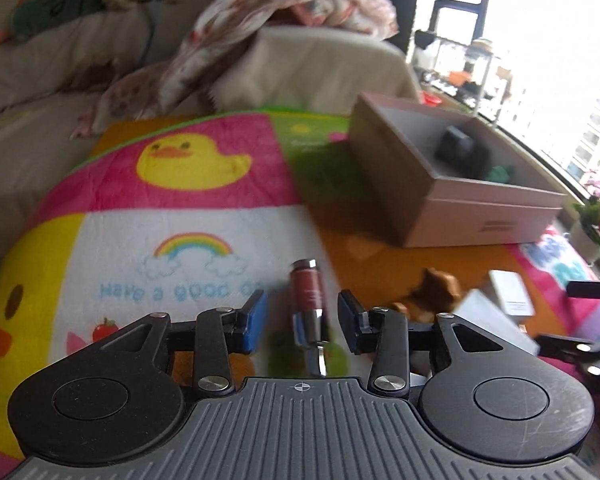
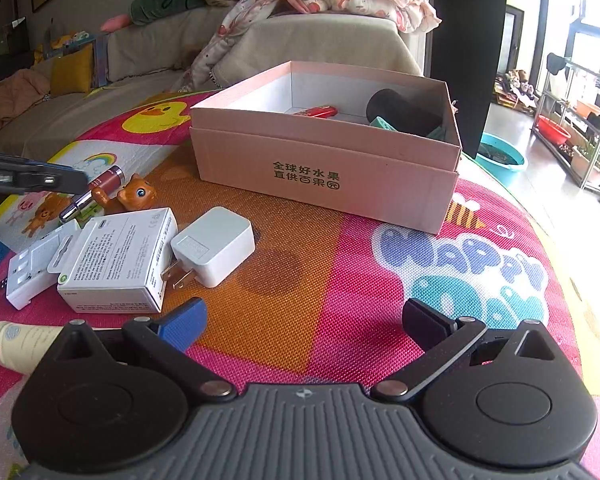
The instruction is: Organize rigid objects
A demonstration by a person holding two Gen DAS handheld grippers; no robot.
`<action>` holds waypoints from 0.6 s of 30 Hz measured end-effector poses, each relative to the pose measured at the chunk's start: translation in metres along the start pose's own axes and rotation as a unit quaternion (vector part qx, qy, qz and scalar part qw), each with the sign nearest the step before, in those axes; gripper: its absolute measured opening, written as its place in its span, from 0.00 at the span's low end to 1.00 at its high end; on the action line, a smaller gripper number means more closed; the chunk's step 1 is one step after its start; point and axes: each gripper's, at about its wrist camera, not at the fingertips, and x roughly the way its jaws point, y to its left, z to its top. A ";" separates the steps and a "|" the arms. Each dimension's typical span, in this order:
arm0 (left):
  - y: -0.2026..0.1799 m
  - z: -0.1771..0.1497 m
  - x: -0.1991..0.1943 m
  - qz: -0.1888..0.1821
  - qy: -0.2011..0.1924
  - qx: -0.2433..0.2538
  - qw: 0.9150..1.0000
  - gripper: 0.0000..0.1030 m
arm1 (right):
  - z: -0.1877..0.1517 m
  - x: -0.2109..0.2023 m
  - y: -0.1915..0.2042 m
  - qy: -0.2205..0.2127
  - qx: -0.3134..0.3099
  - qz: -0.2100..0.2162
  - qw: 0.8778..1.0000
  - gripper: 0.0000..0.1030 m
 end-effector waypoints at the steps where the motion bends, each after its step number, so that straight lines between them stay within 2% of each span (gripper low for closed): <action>1: 0.001 -0.002 0.004 -0.002 0.000 -0.002 1.000 0.42 | 0.000 0.000 0.000 0.000 0.000 0.000 1.000 1.00; 2: 0.000 -0.003 0.004 -0.002 -0.010 0.004 1.000 0.38 | 0.000 0.000 0.000 0.001 0.000 0.001 1.000 1.00; 4: -0.002 -0.005 0.002 -0.008 -0.011 0.015 1.000 0.24 | 0.001 0.000 -0.001 0.004 0.001 0.004 1.000 1.00; 10: -0.001 -0.023 -0.012 -0.041 -0.012 0.007 0.999 0.23 | 0.004 0.002 0.003 0.011 -0.005 0.001 1.000 1.00; 15: 0.001 -0.034 -0.019 -0.052 -0.023 0.001 0.998 0.23 | 0.012 0.009 0.019 0.011 -0.036 0.039 0.999 1.00; 18: 0.001 -0.036 -0.019 -0.054 -0.030 -0.003 0.998 0.23 | 0.018 0.015 0.033 0.007 -0.047 0.038 0.998 0.98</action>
